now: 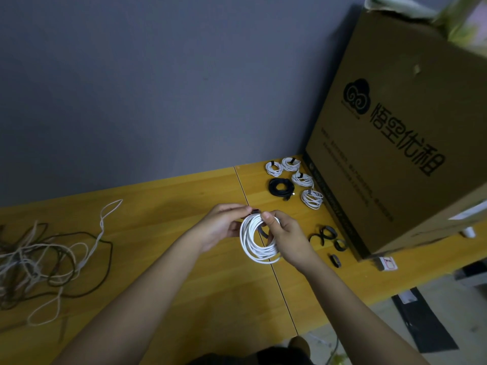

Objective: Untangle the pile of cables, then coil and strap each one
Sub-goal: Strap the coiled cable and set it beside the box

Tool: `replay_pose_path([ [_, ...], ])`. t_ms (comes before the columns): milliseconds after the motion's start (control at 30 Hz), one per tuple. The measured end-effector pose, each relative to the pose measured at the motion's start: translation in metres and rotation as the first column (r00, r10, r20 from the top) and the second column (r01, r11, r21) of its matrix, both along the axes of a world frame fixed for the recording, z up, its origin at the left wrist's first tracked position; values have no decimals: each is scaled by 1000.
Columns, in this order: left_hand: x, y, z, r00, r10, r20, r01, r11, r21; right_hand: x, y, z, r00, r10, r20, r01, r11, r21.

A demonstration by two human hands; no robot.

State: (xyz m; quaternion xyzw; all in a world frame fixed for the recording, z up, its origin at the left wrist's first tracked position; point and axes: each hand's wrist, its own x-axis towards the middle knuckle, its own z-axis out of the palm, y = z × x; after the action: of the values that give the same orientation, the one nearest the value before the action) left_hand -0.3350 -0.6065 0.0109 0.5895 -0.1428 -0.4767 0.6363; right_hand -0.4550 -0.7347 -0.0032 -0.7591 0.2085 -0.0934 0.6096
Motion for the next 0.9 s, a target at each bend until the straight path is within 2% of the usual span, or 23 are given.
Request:
replay_pose_path([
  [467,-4,1,7,998,-5,55,6,1000,-27,2,8,2,998,-59,15,61,991,-123],
  [633,-4,0,10,985,-8,172,2,999,39,1,10,1,996,-86,28,90,977,-193],
  [733,-6,-1,13,971,25,238,-33,999,31,4,11,4,994,-99,44,105,977,-184],
  [900,-7,0,15,976,44,215,-45,999,-2,7,9,7,993,-102,57,111,980,-167],
])
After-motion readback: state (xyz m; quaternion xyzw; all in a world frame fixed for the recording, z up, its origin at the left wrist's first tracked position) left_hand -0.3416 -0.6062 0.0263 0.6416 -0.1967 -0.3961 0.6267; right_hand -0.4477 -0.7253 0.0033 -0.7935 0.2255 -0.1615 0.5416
